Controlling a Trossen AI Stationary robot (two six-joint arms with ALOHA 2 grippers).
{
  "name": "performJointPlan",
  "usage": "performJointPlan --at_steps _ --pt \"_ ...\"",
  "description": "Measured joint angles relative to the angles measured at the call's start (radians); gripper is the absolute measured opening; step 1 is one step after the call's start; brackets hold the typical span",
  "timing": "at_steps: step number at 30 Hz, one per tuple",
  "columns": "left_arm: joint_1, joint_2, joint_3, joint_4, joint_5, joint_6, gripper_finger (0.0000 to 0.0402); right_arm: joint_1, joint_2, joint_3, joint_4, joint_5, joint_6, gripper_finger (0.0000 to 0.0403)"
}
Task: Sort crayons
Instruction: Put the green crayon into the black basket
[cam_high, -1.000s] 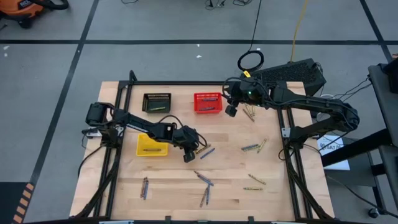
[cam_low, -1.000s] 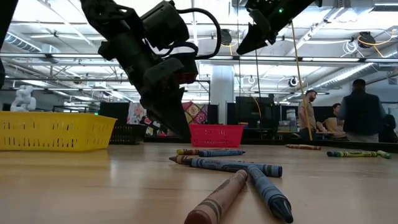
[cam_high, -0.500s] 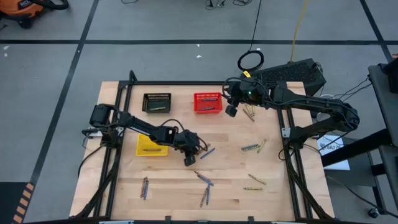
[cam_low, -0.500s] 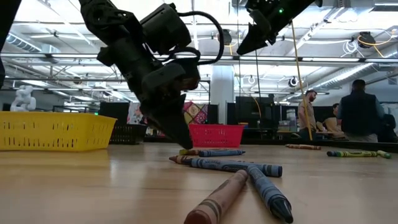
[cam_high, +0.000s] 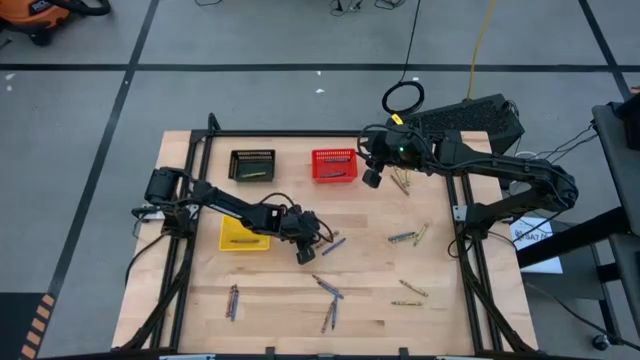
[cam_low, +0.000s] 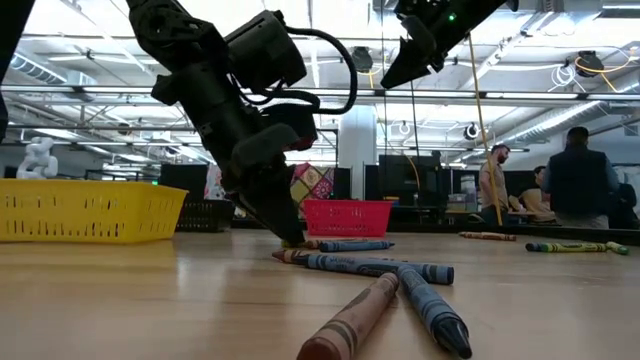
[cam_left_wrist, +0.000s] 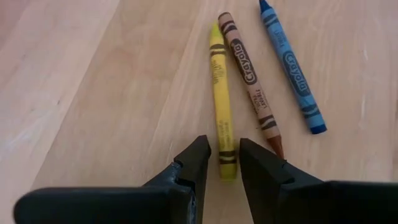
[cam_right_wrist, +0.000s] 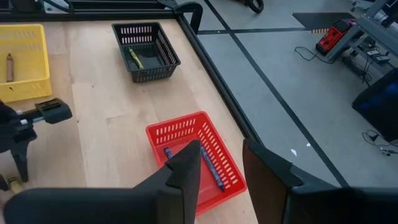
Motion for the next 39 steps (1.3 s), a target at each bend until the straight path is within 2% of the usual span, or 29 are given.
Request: performJointPlan --at_steps 6,13,21,28,35,39 --pt "0.01 0.006 0.0 -0.006 -0.02 0.006 0.009 0.0 0.0 0.0 0.0 0.0 0.0 0.0107" --pt "0.036 0.087 0.007 0.001 -0.013 0.008 0.0087 0.0 0.0 0.0 0.0 -0.001 0.0 0.0107" --pt "0.042 0.083 0.004 0.021 0.006 0.028 0.0013 0.0 0.0 0.0 0.0 -0.001 0.001 0.0107" --pt "0.042 0.079 0.003 0.015 0.023 0.036 0.0009 0.0 0.0 0.0 0.0 -0.001 0.001 0.0107" --pt "0.044 0.001 -0.004 -0.043 0.071 0.093 0.0009 0.0 0.0 0.0 0.0 -0.001 0.001 0.0107" --pt "0.043 -0.083 -0.011 -0.158 0.044 0.126 0.0009 0.0 0.0 0.0 0.0 -0.001 0.001 0.0107"
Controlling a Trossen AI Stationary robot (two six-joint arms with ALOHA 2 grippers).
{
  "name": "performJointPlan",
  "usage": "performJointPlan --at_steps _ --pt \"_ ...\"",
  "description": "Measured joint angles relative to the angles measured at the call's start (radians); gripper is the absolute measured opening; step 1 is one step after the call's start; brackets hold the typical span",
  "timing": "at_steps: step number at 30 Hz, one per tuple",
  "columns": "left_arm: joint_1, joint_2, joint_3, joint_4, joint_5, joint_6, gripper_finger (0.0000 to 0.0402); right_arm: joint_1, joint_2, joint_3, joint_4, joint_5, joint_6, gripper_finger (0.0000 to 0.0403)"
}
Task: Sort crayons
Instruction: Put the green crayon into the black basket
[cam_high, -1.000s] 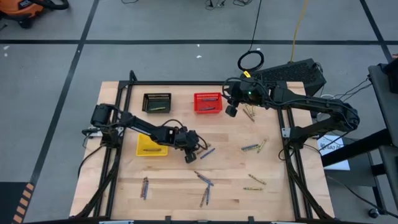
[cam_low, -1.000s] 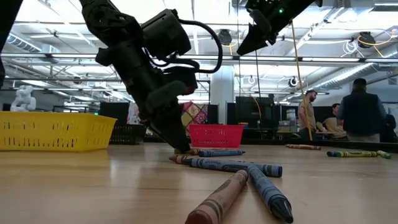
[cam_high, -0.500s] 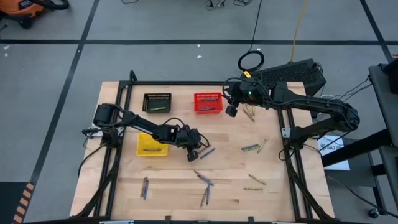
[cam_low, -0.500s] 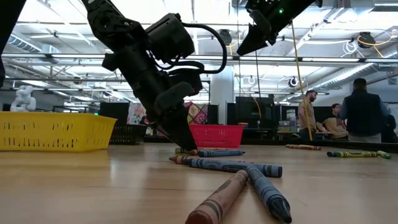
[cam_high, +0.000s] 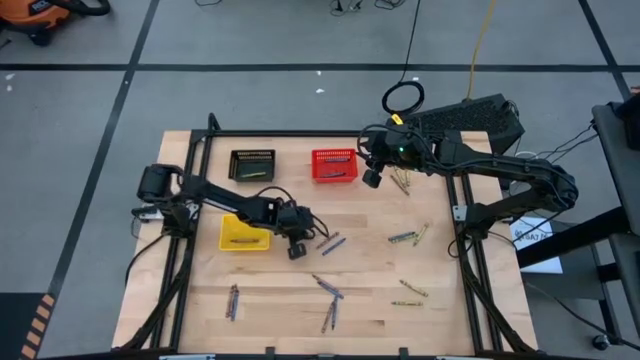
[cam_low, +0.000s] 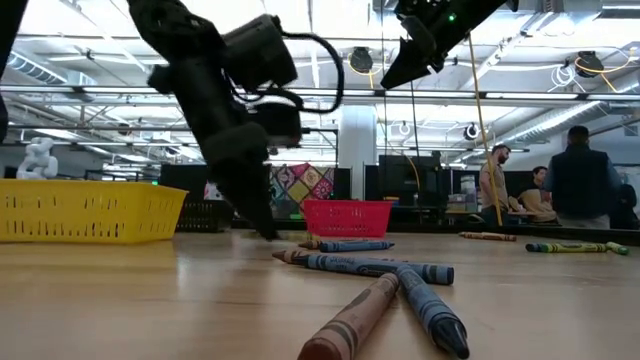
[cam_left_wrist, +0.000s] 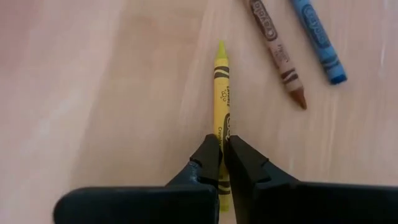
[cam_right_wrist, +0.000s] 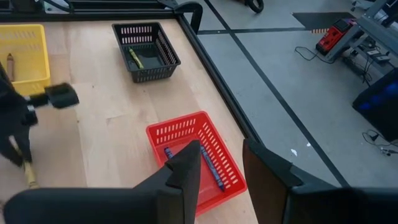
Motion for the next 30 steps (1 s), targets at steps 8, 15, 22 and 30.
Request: performJointPlan --at_steps 8,15,22,30 --pt "0.005 -0.171 0.005 -0.208 -0.138 0.034 0.0009 0.0 0.0 0.0 -0.011 0.0 0.0 0.0107" --pt "0.063 -0.297 0.006 -0.363 -0.181 0.085 0.0008 0.0 0.0 0.0 -0.017 0.0 0.0 0.0107" --pt "0.175 -0.376 0.007 -0.501 -0.181 0.162 0.0008 0.0 0.0 0.0 -0.031 0.0 0.0 0.0107" --pt "0.327 -0.393 0.009 -0.58 -0.174 0.243 0.0008 0.0 0.0 0.0 -0.046 -0.004 0.0 0.0107"
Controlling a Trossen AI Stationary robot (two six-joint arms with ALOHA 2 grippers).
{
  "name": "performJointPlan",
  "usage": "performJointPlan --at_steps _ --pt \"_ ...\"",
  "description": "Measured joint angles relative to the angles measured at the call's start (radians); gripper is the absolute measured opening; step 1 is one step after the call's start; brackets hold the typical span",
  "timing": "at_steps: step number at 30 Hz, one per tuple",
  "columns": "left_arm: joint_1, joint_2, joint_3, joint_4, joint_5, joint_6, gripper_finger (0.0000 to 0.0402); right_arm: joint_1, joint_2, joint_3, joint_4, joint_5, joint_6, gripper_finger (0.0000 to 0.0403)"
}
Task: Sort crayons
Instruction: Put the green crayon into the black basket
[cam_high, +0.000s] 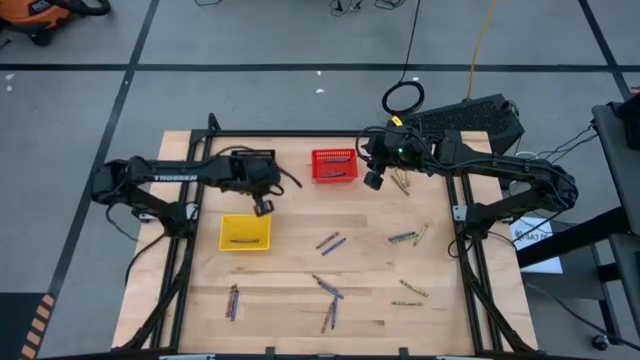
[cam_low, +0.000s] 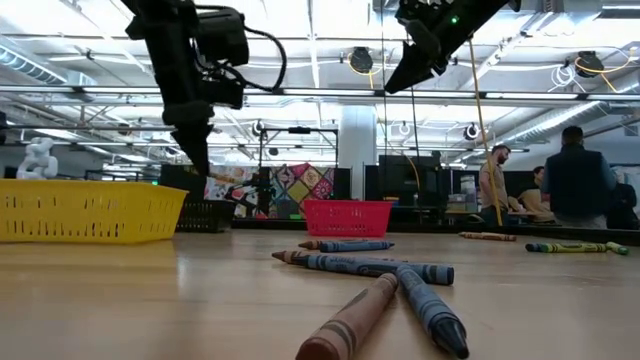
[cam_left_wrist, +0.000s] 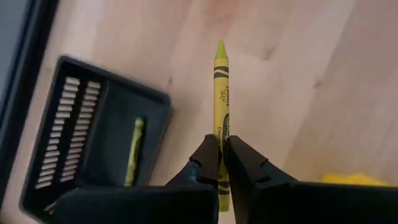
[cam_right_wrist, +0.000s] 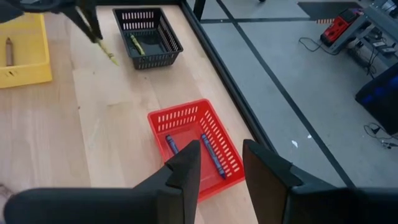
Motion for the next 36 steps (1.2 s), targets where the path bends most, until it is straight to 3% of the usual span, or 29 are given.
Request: performJointPlan --at_steps 21,26,36 --pt "0.423 -0.001 0.0 -0.025 0.183 0.269 0.0008 0.054 0.0 0.0 -0.023 -0.075 0.109 0.0107" --pt "0.473 0.02 -0.018 -0.016 0.246 0.309 0.0008 0.096 0.0 0.0 -0.022 -0.075 0.145 0.0107" --pt "0.503 0.058 -0.109 0.1 0.25 0.338 0.0027 0.164 0.0 0.0 -0.021 -0.074 0.172 0.0107"
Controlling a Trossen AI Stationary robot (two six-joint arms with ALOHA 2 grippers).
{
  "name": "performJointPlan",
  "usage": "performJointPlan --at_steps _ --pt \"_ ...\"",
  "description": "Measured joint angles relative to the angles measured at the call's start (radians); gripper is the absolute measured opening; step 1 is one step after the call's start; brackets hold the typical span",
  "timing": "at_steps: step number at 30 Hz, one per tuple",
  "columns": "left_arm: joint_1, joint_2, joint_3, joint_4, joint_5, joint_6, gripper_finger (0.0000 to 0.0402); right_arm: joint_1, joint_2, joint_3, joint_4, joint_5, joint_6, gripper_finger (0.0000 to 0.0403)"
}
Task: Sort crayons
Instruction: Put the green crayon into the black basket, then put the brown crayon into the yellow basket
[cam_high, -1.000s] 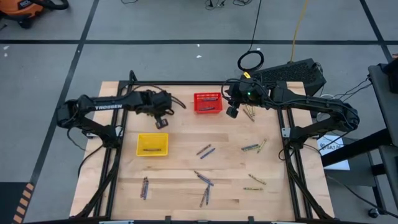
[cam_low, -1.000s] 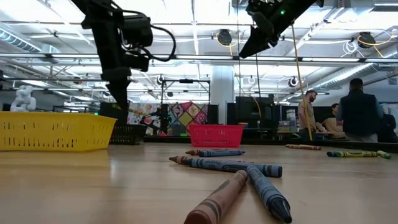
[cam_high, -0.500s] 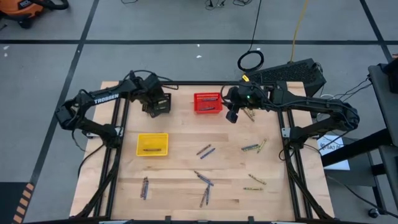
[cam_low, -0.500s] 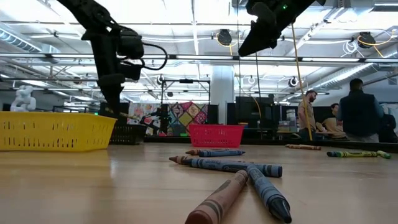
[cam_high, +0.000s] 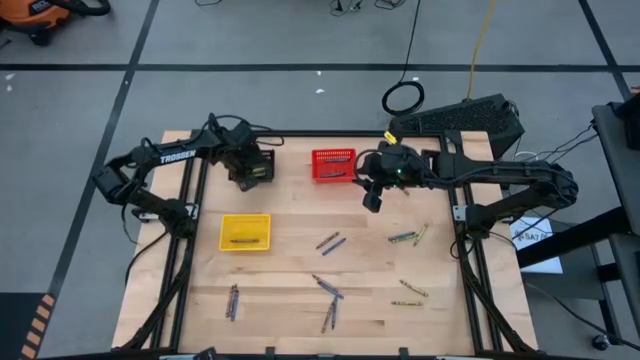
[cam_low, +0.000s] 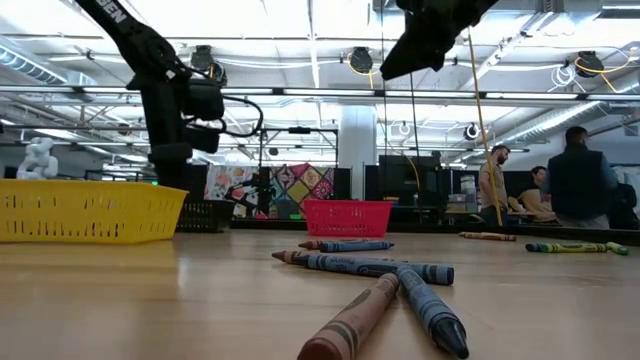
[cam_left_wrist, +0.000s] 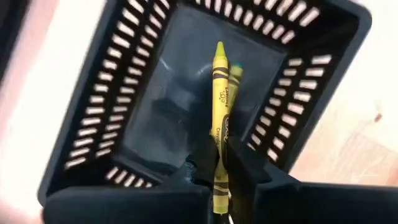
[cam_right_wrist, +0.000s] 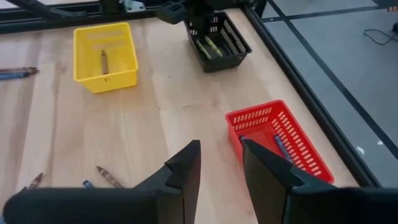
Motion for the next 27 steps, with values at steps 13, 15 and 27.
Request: performJointPlan --at_steps 13,15,27 --pt "-0.003 -0.001 0.006 0.014 -0.026 -0.052 0.0072 0.026 0.0 0.0 0.0 0.003 0.0 0.0107" --pt "-0.013 -0.005 0.017 -0.024 -0.014 -0.054 0.0073 0.026 0.0 0.0 0.0 0.002 0.0 0.0107" --pt "-0.165 -0.159 0.074 -0.209 -0.01 -0.144 0.0073 0.026 0.0 0.0 0.028 0.001 -0.014 0.0107"
